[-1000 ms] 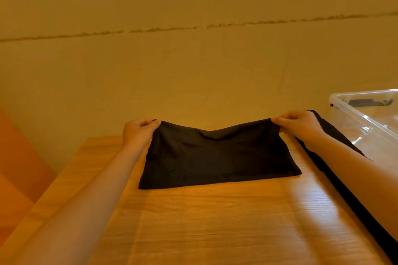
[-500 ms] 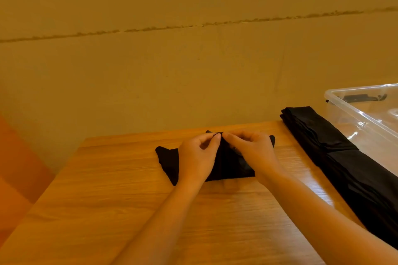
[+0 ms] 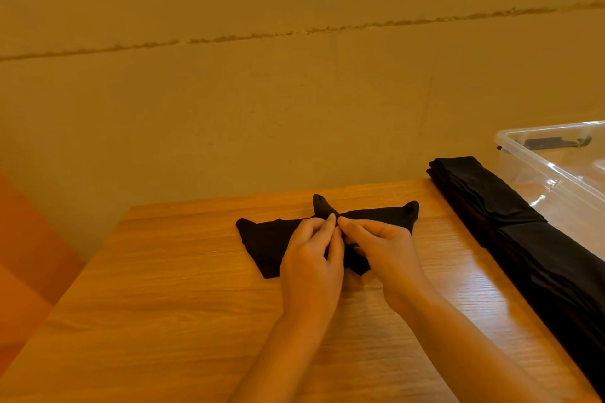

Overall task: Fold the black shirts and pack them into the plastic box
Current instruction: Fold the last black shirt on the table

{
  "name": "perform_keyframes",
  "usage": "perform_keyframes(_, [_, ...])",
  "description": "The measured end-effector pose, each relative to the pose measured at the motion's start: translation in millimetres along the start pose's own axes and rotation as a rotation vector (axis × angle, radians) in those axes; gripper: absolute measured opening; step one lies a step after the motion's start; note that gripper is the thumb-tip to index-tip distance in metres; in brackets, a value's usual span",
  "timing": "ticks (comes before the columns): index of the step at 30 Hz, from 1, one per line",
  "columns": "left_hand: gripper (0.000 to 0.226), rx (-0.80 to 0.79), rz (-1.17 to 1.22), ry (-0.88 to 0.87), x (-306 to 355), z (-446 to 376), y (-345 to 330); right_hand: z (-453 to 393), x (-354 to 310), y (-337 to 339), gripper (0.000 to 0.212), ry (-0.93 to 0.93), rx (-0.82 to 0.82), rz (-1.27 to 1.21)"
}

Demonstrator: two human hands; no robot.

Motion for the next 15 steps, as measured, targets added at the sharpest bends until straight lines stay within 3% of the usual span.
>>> perform_keyframes(4, [0.036,0.032,-0.057,-0.008,-2,8,-2,4,5,0,0.012,-0.037,-0.03,-0.023])
perform_keyframes(7, [0.029,0.004,0.03,0.046,-3,15,-3,4,11,0,0.015,-0.119,-0.055,-0.059])
perform_keyframes(13, [0.028,-0.399,0.41,0.404,-23,11,-7,6,13,11,0.009,-0.082,0.015,0.02])
perform_keyframes(15, [0.021,-0.419,0.445,0.507,-33,-3,-6,7,12,12,0.01,-0.038,0.014,0.08])
Point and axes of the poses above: each hand's wrist, its own z-axis away from the middle knuckle, its own y-axis out of the back of the hand, x = y × z, the point moved 6 cm from there along -z, towards the middle knuckle, and after that the axes turned 14 degrees about y, right-handed, at the moved point
